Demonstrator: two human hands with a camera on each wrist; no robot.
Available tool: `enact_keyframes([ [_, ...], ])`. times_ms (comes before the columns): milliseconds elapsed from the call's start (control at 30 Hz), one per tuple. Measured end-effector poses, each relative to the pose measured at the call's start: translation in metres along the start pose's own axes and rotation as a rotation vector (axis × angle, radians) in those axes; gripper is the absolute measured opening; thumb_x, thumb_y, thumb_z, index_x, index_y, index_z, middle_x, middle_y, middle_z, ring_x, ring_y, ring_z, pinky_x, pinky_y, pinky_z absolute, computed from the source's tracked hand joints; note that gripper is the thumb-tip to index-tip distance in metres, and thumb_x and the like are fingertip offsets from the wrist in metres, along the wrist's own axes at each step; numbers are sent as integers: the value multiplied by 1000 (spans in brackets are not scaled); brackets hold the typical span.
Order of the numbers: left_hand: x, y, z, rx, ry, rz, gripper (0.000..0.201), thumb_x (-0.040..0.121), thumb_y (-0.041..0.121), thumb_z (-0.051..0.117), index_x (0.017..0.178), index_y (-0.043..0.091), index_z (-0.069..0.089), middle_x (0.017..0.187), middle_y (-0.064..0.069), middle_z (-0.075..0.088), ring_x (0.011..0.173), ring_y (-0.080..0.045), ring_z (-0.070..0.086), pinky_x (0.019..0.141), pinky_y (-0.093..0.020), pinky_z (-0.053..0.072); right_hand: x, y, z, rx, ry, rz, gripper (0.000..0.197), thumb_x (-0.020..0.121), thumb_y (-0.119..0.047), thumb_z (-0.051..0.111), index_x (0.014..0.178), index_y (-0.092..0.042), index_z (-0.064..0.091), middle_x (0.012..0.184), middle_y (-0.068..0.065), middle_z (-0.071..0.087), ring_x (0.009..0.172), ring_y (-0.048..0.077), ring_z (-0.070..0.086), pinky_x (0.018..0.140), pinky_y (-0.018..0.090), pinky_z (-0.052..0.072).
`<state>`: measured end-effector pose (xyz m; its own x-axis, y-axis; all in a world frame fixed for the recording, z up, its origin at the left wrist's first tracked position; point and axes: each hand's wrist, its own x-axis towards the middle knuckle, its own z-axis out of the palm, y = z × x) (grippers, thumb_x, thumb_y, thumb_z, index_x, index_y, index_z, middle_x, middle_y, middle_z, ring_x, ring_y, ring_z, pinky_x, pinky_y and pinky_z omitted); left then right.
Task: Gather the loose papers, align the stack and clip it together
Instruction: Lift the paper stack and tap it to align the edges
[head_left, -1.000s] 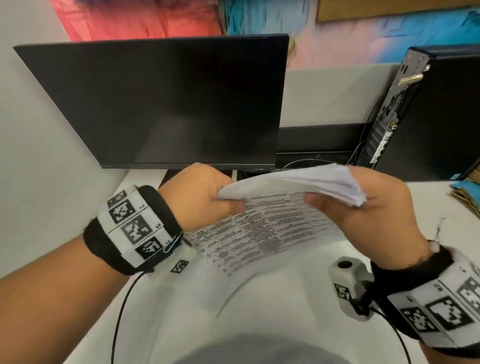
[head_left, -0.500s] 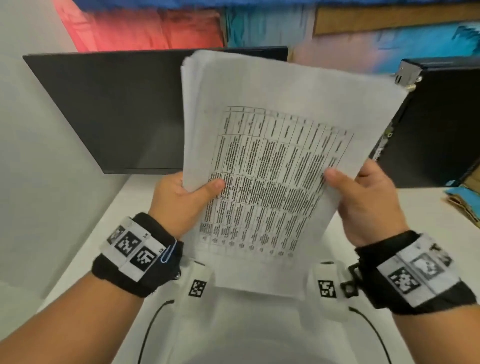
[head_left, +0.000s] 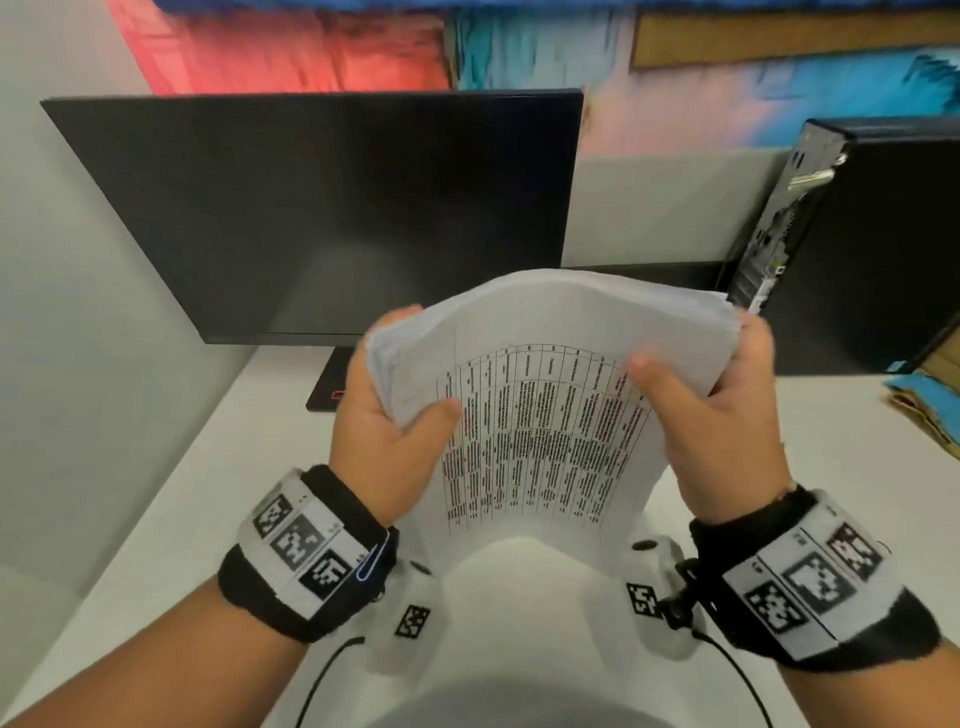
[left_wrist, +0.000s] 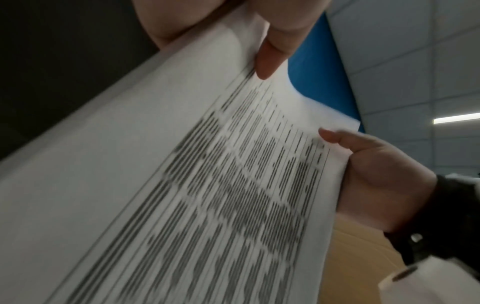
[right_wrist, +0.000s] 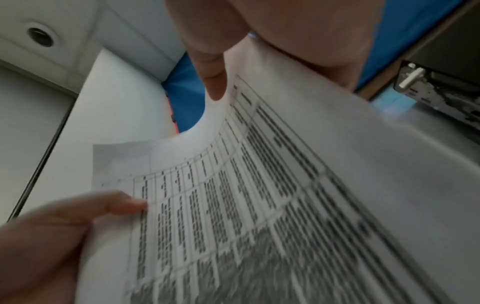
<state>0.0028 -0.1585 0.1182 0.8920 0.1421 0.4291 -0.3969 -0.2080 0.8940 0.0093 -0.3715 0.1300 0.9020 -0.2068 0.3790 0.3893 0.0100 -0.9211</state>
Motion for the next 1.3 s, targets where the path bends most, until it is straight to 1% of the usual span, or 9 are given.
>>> enact_keyframes([
  [133, 13, 28, -5, -84, -117, 262, 59, 68, 5, 60, 100, 53, 52, 118, 4, 60, 111, -11, 60, 81, -17, 51, 9, -14, -6, -251, -28, -341, 46, 84, -15, 57, 118, -41, 38, 103, -11, 48, 95, 19, 57, 80, 43, 54],
  [233, 19, 31, -5, -86, -164, 234, 39, 67, 11, 58, 82, 47, 58, 115, 6, 63, 110, -15, 61, 77, -20, 52, 16, -8, -8, -466, -25, -414, 31, 87, -24, 52, 115, -37, 51, 106, -26, 45, 99, -8, 49, 86, 40, 51],
  [400, 24, 28, -7, -154, -165, 162, 45, 64, 17, 67, 95, 45, 51, 117, 2, 62, 110, -19, 61, 75, -28, 56, 20, -8, -12, -173, -94, -224, 60, 69, -17, 77, 116, -35, 43, 104, -15, 53, 93, -1, 60, 77, 23, 56],
  [567, 25, 11, 6, -89, -115, -197, 24, 79, 15, 69, 96, 31, 62, 100, 3, 69, 99, -19, 66, 84, -41, 56, 19, 10, -2, 73, -109, 185, 46, 62, -20, 80, 105, -18, 66, 103, 6, 71, 99, 24, 68, 84, 42, 56],
  [767, 14, 23, 9, -99, -2, -74, 18, 82, 17, 66, 95, 29, 65, 94, 7, 70, 92, -9, 69, 74, -26, 58, 10, 2, 8, 85, 20, 15, 30, 74, -1, 71, 95, -23, 68, 93, -5, 73, 93, 17, 70, 80, 33, 57],
  [933, 14, 34, 5, -200, -59, 32, 38, 70, 21, 71, 103, 32, 58, 98, 15, 69, 90, -4, 67, 70, -17, 53, 9, -11, 6, 100, 5, -19, 16, 74, -28, 68, 87, -19, 65, 78, -8, 71, 77, 9, 68, 66, 23, 54],
  [1033, 20, 41, 4, -335, -4, -72, 37, 59, 35, 69, 96, 29, 62, 101, 0, 71, 92, -14, 68, 72, -26, 54, 17, -19, 5, 44, 81, -24, 26, 82, -32, 50, 85, -10, 63, 67, -15, 66, 63, -5, 60, 58, 9, 47],
  [1167, 31, 51, 7, -352, 81, -216, 14, 61, 31, 66, 74, 26, 68, 88, -6, 70, 68, -13, 63, 43, -16, 44, 33, -25, -1, 13, 91, 77, 30, 89, -30, 44, 72, -17, 64, 63, -7, 65, 53, -4, 59, 52, 9, 46],
  [1300, 39, 49, 8, -323, 103, -256, 12, 72, 16, 58, 77, 20, 68, 89, -2, 73, 71, -12, 66, 54, -22, 50, 46, -18, 0, -20, 134, 76, 25, 90, -16, 45, 90, -5, 67, 72, -9, 58, 54, -9, 54, 53, 3, 42],
])
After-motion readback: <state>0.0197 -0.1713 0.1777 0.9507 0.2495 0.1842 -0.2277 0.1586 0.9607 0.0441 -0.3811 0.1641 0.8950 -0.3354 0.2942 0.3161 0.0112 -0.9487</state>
